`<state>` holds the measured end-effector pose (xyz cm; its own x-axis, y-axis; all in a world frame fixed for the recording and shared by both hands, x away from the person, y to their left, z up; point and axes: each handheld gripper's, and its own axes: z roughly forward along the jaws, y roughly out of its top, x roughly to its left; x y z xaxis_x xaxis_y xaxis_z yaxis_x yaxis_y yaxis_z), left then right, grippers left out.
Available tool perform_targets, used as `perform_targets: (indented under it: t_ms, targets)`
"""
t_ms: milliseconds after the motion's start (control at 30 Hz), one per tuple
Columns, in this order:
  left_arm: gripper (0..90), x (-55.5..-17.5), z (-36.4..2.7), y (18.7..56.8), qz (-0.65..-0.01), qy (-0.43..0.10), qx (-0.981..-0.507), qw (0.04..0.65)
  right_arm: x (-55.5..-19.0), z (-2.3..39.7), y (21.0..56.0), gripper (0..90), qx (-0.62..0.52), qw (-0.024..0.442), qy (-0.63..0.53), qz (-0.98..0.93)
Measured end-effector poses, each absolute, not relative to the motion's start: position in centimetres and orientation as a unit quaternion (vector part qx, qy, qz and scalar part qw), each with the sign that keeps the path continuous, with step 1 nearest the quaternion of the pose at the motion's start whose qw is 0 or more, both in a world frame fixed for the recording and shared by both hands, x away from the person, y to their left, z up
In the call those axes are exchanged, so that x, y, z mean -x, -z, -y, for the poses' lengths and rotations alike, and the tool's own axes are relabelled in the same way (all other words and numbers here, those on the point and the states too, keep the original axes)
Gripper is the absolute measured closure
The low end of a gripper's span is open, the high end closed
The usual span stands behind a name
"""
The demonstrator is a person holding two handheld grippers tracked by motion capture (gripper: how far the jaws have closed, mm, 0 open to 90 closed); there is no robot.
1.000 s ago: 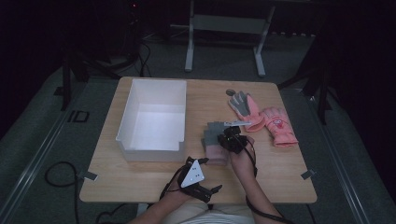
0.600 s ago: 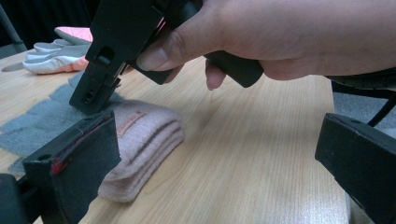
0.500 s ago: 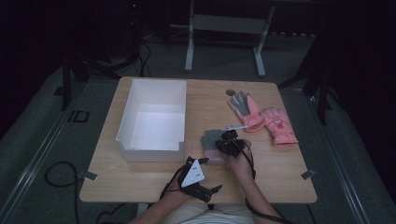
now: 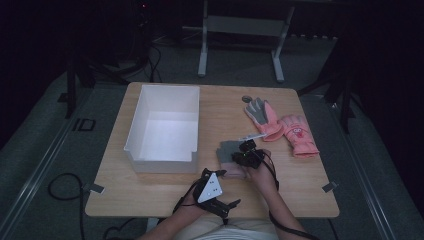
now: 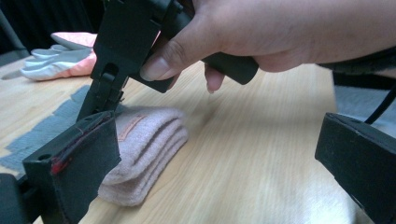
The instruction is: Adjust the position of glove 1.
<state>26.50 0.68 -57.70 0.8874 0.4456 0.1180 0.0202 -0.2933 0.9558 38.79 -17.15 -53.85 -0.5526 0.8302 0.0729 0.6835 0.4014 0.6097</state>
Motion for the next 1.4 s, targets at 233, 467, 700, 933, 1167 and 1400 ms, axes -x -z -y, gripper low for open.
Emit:
perform_targets:
  t_ms: [233,467,700,933,1167,1400]
  targets:
    - [0.0,-26.2,0.0,56.6,-0.139,-0.192,-0.765,0.599,-38.1,18.5,53.9,78.4,-0.457,0.125,-0.299,-0.828]
    - [0.0,-26.2,0.1,56.7,-0.138,-0.195,-0.767,0.595,-38.0,19.9,53.9,77.2,-0.461,0.131,-0.296,-0.826]
    - [0.0,-26.4,0.0,56.8,-0.140,-0.197,-0.766,0.596,-38.0,22.0,53.8,76.4,-0.469,0.131,-0.289,-0.824]
    - [0.0,-26.6,0.2,56.5,-0.149,-0.195,-0.767,0.593,-38.2,22.8,53.6,72.7,-0.469,0.127,-0.282,-0.827]
    - [5.9,-28.1,1.6,55.4,-0.178,-0.129,-0.805,0.552,-38.3,24.3,51.1,61.2,-0.438,0.148,-0.332,-0.822]
    - [13.9,-30.6,4.9,53.8,-0.093,-0.157,-0.867,0.464,-40.5,26.2,49.0,57.3,-0.435,0.149,-0.346,-0.818]
